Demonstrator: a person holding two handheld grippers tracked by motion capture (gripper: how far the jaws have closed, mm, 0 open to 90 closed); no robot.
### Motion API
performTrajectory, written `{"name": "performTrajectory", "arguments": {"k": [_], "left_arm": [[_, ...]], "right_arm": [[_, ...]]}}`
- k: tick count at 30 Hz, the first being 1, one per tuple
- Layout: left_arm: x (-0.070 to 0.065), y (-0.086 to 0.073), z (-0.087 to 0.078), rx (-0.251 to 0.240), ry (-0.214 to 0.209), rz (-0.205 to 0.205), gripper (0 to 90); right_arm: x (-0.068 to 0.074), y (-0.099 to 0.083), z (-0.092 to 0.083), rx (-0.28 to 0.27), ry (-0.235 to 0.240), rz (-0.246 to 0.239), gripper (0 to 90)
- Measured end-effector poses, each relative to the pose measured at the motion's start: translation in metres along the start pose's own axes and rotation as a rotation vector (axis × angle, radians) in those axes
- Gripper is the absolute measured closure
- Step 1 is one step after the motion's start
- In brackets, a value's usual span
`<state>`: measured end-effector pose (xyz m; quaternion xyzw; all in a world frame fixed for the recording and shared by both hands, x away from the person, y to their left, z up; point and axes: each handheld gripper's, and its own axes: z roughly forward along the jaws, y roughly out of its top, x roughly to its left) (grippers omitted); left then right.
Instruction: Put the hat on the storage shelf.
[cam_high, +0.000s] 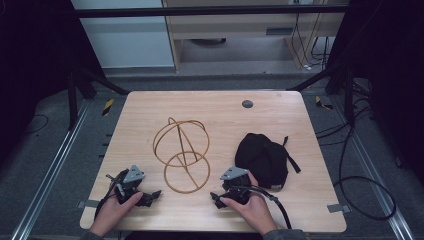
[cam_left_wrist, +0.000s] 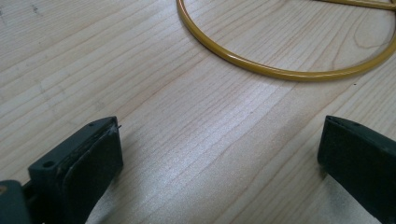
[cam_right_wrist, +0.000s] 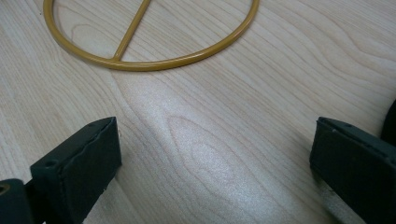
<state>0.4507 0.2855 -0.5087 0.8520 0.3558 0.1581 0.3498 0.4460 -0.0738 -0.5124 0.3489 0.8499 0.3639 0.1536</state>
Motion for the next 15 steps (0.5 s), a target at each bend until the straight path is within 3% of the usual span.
{"name": "performTrajectory", "arguments": {"k": [8,10,11,12,15], "left_arm": [[0.000,0.000,0.000,0.000,0.002,-0.002,0.0],[0.000,0.000,0.000,0.000,0.003,-0.003,0.0],[0.000,0.000,0.000,0.000,0.003,-0.003,0.0],[-0.001,0.000,0.000,0.000,0.004,-0.004,0.0],[-0.001,0.000,0.000,0.000,0.004,-0.004,0.0]], "right_arm": [[-0.001,0.001,0.000,0.004,0.003,-0.005,1.7],[0.000,0.004,-0.001,0.033,-0.001,-0.005,6.4],[0.001,0.006,-0.003,0.036,0.002,-0.017,13.5],[0.003,0.008,-0.007,0.022,-0.039,-0.060,14.9],[0.006,0.011,-0.014,0.018,-0.031,-0.069,12.8]]}}
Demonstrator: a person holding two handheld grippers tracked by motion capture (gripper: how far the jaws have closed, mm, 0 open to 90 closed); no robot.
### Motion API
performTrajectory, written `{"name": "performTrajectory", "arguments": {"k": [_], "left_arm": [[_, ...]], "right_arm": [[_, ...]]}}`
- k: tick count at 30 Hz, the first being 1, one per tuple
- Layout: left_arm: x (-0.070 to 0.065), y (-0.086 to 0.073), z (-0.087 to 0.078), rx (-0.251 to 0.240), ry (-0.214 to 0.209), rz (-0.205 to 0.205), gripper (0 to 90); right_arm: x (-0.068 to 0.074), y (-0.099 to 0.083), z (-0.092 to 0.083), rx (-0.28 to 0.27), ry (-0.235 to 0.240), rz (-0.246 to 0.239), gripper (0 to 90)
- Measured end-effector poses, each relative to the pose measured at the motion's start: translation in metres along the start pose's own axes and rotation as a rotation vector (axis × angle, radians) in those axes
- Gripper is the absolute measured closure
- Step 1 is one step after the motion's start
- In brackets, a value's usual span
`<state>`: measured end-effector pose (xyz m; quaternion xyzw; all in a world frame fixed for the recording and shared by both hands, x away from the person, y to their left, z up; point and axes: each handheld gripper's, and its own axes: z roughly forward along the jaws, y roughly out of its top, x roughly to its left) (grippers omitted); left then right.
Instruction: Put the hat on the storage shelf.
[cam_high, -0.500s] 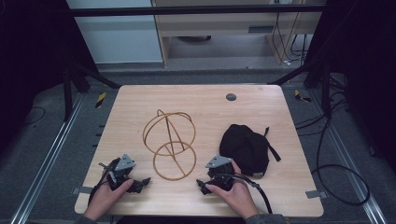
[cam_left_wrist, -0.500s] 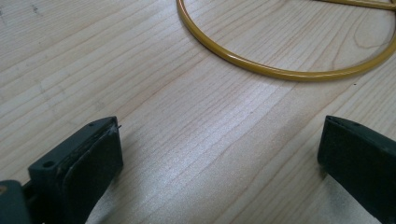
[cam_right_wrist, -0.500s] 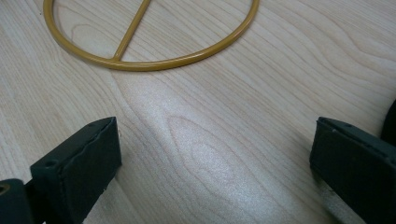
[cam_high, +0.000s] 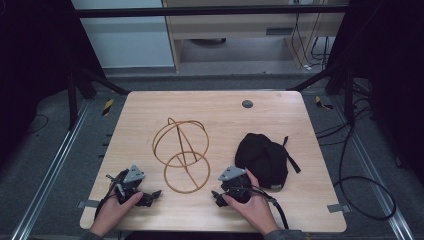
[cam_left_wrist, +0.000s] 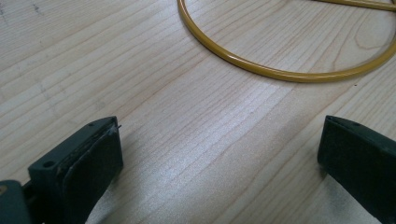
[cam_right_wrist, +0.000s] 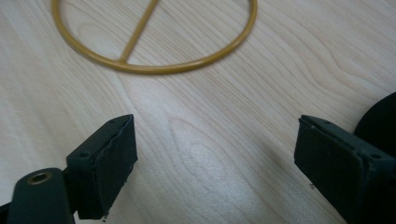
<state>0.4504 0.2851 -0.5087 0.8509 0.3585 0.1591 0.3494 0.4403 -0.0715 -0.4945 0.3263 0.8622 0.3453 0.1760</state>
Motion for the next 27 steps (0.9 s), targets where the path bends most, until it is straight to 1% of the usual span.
{"name": "performTrajectory", "arguments": {"k": [2,5,6,7,8,9,10,11,12,13,14,15,16,17,18,19,21,24,25,27], "left_arm": [[0.000,0.000,0.000,0.000,0.000,-0.001,0.0],[0.000,0.000,0.000,0.000,0.002,-0.002,0.0],[0.000,0.000,0.000,0.000,0.002,-0.002,0.0],[0.000,0.000,0.000,0.000,0.002,-0.002,0.0],[0.000,0.000,0.000,0.000,0.002,-0.002,0.0],[0.000,0.000,0.000,0.000,0.002,-0.002,0.0],[0.000,0.000,0.000,0.001,0.002,-0.002,0.0],[0.000,0.000,0.000,0.000,0.002,-0.003,0.0],[0.000,0.000,0.000,0.000,0.003,-0.003,0.0],[0.000,0.000,0.000,0.001,0.003,-0.003,0.0],[0.000,0.000,0.000,0.001,0.003,-0.003,0.0],[0.000,0.000,0.000,0.001,0.004,-0.004,0.0],[0.000,0.000,0.000,0.002,0.004,-0.003,0.0],[0.000,0.000,0.000,0.002,0.004,-0.003,0.0],[0.000,0.000,0.000,0.003,0.003,-0.003,0.0],[0.000,0.000,0.000,0.002,0.004,-0.003,0.0],[0.000,0.000,0.000,0.001,0.004,-0.003,0.0],[0.000,0.000,0.000,0.001,0.005,-0.001,0.0],[0.000,0.000,0.000,0.001,0.005,-0.001,0.0],[0.000,0.000,0.000,0.001,0.004,-0.004,0.0]], "right_arm": [[-0.001,0.004,-0.008,-0.007,-0.009,-0.006,12.6],[-0.006,0.011,-0.022,-0.024,-0.033,-0.029,13.4],[-0.006,0.011,-0.022,-0.024,-0.033,-0.029,13.4],[-0.013,0.015,-0.034,-0.024,-0.060,-0.041,13.7],[-0.013,0.015,-0.034,-0.024,-0.060,-0.041,13.7],[-0.016,0.016,-0.038,-0.026,-0.070,-0.042,13.8],[-0.024,0.018,-0.048,-0.017,-0.088,-0.049,13.5],[-0.024,0.018,-0.048,-0.017,-0.088,-0.049,13.5],[-0.027,0.019,-0.053,-0.008,-0.108,-0.057,13.4],[-0.035,0.022,-0.062,0.011,-0.136,-0.069,10.8],[-0.035,0.022,-0.062,0.011,-0.136,-0.069,10.8],[-0.038,0.023,-0.066,0.015,-0.131,-0.069,9.4],[-0.048,0.026,-0.077,0.036,-0.132,-0.069,9.5],[-0.048,0.026,-0.077,0.036,-0.132,-0.069,9.5],[-0.051,0.026,-0.081,0.050,-0.144,-0.070,9.8],[-0.061,0.029,-0.089,0.107,-0.171,-0.070,9.9],[-0.069,0.031,-0.096,0.131,-0.186,-0.068,10.2],[-0.080,0.035,-0.104,0.154,-0.181,-0.067,10.4],[-0.080,0.035,-0.104,0.154,-0.181,-0.067,10.4],[-0.085,0.037,-0.109,0.171,-0.178,-0.067,10.7]]}}
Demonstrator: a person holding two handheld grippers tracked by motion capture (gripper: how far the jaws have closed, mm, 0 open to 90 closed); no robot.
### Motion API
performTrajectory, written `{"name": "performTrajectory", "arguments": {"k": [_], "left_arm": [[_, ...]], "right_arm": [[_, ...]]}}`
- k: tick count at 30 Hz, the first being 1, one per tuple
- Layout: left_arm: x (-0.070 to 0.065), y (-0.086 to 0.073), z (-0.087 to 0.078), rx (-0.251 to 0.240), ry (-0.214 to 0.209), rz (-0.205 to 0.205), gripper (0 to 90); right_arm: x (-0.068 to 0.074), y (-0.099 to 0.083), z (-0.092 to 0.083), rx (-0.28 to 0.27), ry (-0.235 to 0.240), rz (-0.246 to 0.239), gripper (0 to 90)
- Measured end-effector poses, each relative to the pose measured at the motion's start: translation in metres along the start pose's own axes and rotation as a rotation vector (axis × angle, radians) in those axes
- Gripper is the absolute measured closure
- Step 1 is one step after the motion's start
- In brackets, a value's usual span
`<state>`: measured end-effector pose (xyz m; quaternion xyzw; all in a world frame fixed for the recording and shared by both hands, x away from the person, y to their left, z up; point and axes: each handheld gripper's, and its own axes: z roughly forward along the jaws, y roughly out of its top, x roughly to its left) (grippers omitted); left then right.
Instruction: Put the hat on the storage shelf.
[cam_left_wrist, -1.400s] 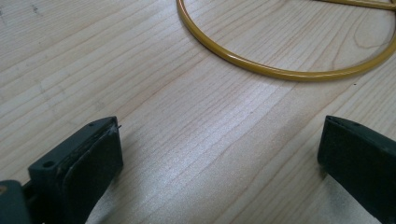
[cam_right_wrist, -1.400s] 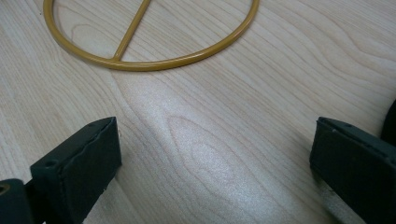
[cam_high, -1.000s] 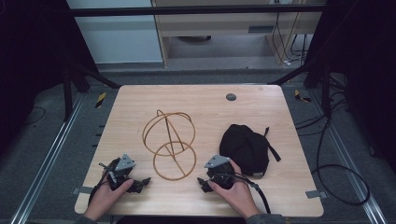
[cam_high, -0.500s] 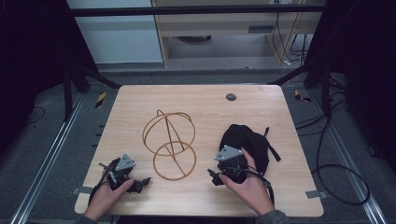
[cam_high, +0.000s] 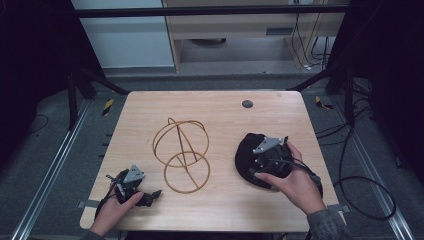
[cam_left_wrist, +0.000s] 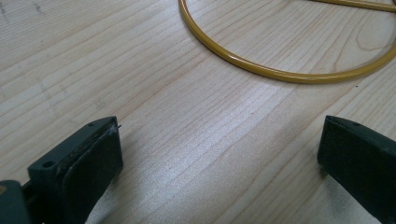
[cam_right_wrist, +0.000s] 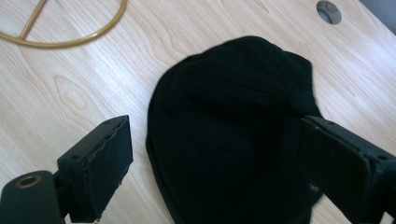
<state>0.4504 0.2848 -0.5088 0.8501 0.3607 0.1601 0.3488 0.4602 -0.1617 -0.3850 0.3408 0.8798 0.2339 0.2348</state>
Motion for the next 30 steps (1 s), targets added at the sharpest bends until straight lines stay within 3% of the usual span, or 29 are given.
{"name": "performTrajectory", "arguments": {"k": [4,9,14,21,26,30], "left_arm": [[0.000,0.000,0.000,-0.001,0.000,-0.001,0.0],[0.000,0.000,0.000,-0.002,0.001,-0.003,0.0],[0.000,0.000,0.000,-0.002,0.002,-0.002,0.0],[0.000,0.000,0.000,0.000,0.003,-0.005,0.0],[0.000,0.000,0.000,-0.003,0.004,-0.004,0.0],[0.000,0.000,0.000,-0.003,0.004,-0.004,0.0]], "right_arm": [[-0.016,0.002,-0.008,0.033,0.027,0.005,14.8],[-0.033,0.002,-0.005,0.078,0.058,0.029,17.9],[-0.047,0.006,-0.005,0.104,0.095,0.010,23.9],[-0.066,0.020,-0.008,0.154,0.086,0.022,21.5],[-0.076,0.026,-0.008,0.184,0.069,0.024,26.9],[-0.084,0.031,-0.005,0.210,0.089,0.038,29.6]]}}
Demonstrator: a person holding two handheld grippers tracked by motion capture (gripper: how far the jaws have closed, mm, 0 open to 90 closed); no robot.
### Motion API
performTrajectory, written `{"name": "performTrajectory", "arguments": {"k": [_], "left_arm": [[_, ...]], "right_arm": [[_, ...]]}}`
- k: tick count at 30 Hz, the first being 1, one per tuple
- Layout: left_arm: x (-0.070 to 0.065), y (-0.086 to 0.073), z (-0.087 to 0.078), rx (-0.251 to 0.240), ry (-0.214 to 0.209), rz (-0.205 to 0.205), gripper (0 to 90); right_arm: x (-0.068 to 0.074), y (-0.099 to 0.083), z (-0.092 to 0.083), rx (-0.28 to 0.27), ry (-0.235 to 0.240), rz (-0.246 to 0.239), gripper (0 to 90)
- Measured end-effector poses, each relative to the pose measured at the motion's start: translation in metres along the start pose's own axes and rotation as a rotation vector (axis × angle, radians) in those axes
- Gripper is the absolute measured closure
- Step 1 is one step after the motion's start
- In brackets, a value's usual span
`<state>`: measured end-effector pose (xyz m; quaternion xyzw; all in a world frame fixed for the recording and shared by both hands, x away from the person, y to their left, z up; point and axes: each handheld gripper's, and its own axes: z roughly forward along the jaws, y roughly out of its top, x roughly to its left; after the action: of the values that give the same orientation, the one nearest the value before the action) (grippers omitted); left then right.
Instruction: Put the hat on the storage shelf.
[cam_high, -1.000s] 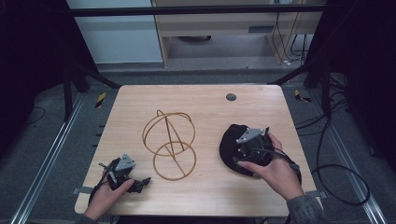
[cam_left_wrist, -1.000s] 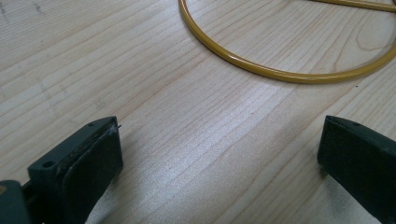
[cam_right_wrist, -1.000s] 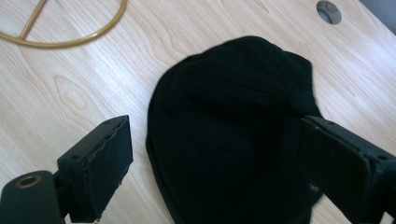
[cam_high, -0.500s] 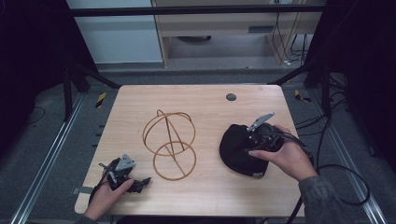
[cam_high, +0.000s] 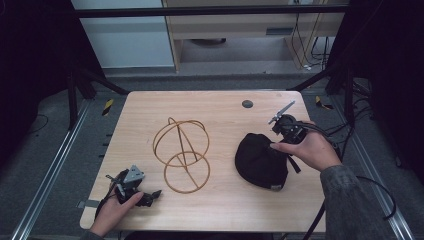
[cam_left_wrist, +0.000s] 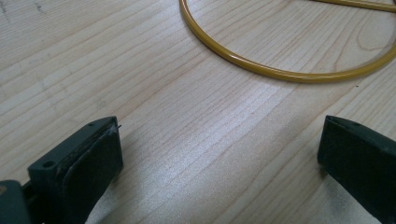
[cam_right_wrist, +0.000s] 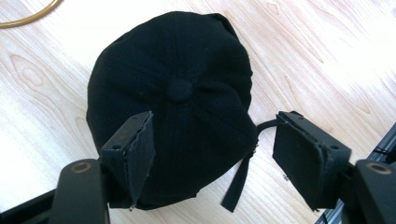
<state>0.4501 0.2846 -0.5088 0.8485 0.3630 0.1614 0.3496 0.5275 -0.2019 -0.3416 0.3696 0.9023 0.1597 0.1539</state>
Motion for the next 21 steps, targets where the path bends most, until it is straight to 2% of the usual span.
{"name": "performTrajectory", "arguments": {"k": [3,6,10,12,16,21], "left_arm": [[0.000,0.000,0.000,0.000,0.000,0.000,0.0],[0.000,0.000,0.000,0.000,0.000,0.000,0.0],[0.000,0.000,0.000,0.001,-0.001,0.000,0.0],[0.000,0.000,0.000,0.000,-0.001,0.000,0.0],[0.000,0.000,0.000,0.000,-0.001,0.000,0.0],[0.000,0.000,0.000,0.000,-0.001,0.000,0.0]], "right_arm": [[-0.003,0.002,0.000,-0.002,0.010,0.005,31.1],[-0.008,0.007,-0.002,-0.012,0.001,0.014,34.3],[-0.011,0.011,-0.003,-0.026,0.025,0.031,34.9],[-0.011,0.014,0.001,-0.010,0.034,0.025,32.1],[-0.006,0.020,0.005,-0.005,0.052,0.011,32.1],[0.005,0.029,0.017,0.024,0.070,-0.035,39.7]]}}
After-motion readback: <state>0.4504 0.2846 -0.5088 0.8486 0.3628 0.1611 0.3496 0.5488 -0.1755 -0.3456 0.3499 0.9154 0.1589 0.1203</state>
